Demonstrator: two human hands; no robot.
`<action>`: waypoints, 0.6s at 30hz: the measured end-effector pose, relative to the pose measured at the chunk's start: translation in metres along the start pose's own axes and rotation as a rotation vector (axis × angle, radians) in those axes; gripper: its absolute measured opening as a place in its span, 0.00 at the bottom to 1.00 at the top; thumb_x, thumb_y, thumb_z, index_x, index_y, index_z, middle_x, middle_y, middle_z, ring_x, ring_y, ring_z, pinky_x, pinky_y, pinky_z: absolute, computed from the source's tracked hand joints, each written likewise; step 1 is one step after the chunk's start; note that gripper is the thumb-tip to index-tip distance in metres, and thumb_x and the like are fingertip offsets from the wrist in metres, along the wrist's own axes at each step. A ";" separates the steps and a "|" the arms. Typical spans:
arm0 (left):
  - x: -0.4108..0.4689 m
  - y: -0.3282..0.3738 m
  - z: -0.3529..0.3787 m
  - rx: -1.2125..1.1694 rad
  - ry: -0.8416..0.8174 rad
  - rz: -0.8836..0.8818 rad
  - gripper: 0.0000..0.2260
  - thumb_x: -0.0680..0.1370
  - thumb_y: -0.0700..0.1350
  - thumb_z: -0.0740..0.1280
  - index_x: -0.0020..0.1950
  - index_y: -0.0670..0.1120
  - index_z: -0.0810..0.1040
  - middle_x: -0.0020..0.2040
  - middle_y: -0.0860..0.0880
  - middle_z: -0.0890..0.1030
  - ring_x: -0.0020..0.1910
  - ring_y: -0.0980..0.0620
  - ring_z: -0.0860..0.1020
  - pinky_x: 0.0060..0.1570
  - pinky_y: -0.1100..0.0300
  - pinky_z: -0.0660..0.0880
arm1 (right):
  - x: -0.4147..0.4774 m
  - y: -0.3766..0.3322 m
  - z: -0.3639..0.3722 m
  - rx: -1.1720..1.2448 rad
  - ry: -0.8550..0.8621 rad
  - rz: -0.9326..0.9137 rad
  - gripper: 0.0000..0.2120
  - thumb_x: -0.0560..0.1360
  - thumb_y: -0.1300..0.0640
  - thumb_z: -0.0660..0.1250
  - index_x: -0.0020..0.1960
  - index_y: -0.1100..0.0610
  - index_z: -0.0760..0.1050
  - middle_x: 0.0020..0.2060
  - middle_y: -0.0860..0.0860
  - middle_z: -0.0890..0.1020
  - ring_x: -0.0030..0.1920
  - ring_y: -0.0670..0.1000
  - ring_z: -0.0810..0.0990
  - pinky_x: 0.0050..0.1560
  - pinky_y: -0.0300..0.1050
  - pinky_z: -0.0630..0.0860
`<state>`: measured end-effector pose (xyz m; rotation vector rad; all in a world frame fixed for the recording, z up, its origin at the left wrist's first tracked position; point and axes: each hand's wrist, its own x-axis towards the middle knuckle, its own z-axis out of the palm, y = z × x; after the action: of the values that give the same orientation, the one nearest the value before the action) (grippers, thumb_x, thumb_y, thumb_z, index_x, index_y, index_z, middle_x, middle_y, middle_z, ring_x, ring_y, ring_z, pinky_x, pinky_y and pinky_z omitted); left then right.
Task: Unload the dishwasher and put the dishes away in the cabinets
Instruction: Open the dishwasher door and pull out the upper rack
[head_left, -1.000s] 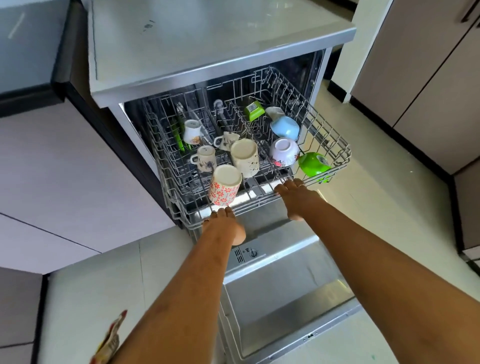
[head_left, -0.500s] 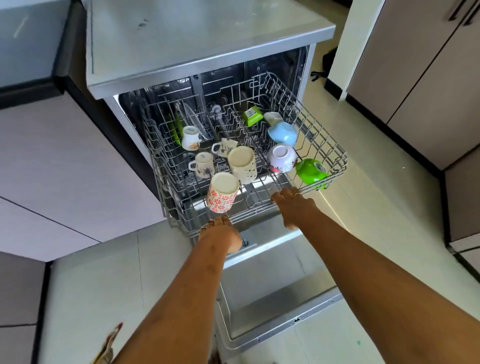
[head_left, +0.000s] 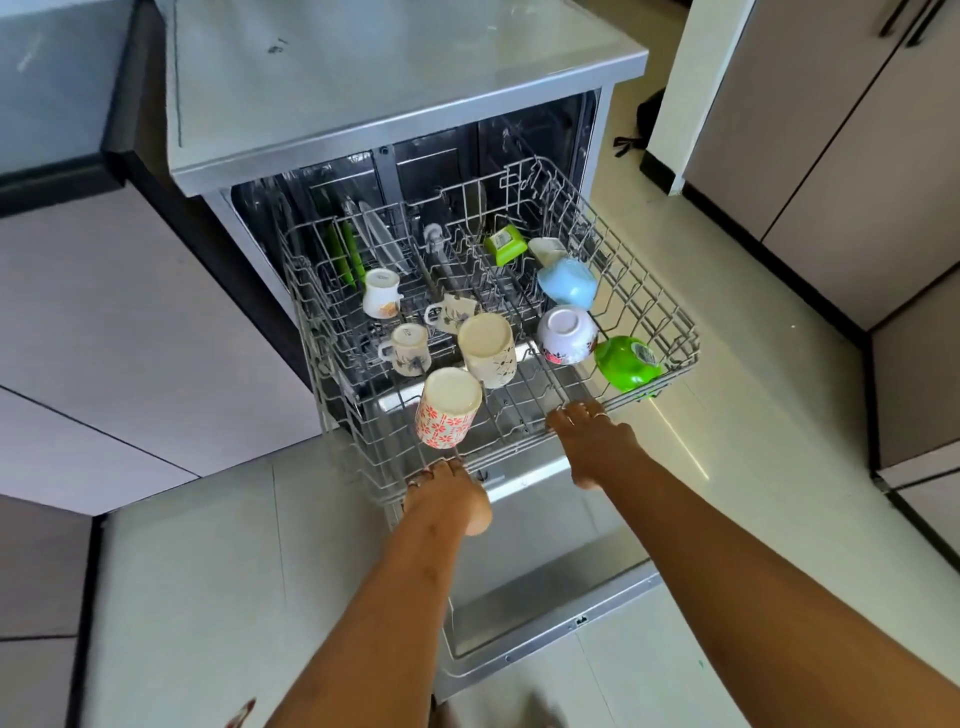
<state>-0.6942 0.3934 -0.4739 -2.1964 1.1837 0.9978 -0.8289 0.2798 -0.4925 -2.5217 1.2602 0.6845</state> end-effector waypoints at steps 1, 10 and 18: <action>-0.002 0.001 0.002 0.004 0.000 0.003 0.32 0.78 0.42 0.57 0.76 0.39 0.42 0.77 0.41 0.48 0.76 0.40 0.52 0.73 0.48 0.55 | -0.002 0.001 0.001 0.000 -0.002 -0.002 0.38 0.71 0.65 0.68 0.73 0.48 0.54 0.74 0.50 0.54 0.76 0.55 0.48 0.67 0.58 0.67; -0.028 0.005 0.022 0.007 -0.055 0.029 0.31 0.80 0.41 0.53 0.76 0.40 0.37 0.77 0.41 0.40 0.77 0.41 0.44 0.74 0.47 0.47 | -0.030 0.003 0.016 0.015 -0.033 0.004 0.36 0.71 0.65 0.67 0.73 0.48 0.55 0.74 0.50 0.55 0.77 0.56 0.47 0.68 0.58 0.66; -0.049 0.009 0.042 -0.027 -0.078 0.059 0.31 0.80 0.42 0.53 0.76 0.40 0.37 0.77 0.42 0.39 0.77 0.42 0.43 0.74 0.48 0.45 | -0.054 0.009 0.025 0.006 -0.060 -0.002 0.36 0.71 0.64 0.67 0.73 0.49 0.54 0.74 0.51 0.55 0.76 0.56 0.48 0.67 0.60 0.67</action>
<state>-0.7359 0.4422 -0.4629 -2.1338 1.2124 1.1187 -0.8710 0.3217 -0.4867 -2.4780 1.2380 0.7494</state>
